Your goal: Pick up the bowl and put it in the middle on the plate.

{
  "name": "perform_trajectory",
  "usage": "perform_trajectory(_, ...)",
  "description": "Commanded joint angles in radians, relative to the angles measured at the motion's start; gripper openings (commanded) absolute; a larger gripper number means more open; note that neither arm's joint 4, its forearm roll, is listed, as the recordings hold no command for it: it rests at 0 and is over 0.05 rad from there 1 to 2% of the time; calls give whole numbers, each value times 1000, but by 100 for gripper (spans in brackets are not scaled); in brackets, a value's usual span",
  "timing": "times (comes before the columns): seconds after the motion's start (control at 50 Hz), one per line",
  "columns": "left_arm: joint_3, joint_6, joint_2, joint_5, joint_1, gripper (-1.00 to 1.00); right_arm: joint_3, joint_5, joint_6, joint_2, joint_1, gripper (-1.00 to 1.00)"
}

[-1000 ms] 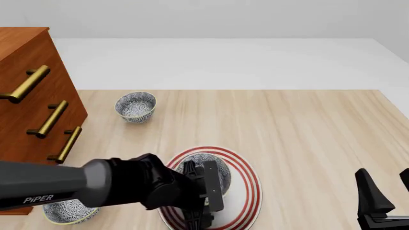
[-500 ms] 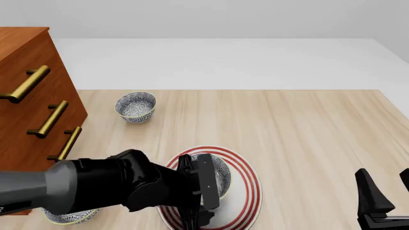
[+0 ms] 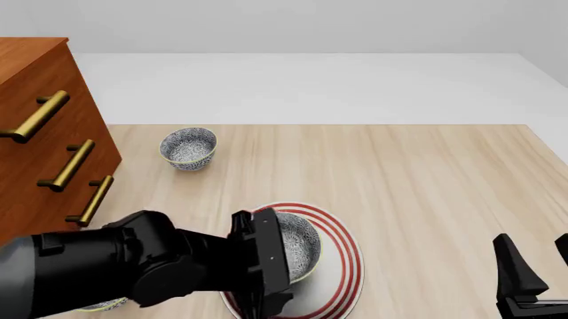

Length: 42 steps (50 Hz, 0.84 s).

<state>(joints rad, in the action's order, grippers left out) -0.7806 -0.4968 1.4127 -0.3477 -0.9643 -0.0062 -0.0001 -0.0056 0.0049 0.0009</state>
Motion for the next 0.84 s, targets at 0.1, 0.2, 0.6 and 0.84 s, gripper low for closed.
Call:
perform_trajectory(0.1,50,50,-90,-11,-21,100,0,0,0,0,0,100)
perform_trajectory(0.2,47,107,-112,-27,-37,100,0,0,0,0,0,100)
perform_trajectory(0.6,146,115,-281,-30,41,100,0,0,0,0,0,100)
perform_trajectory(0.84,225,101,-387,-29,86,100,0,0,0,0,0,100)
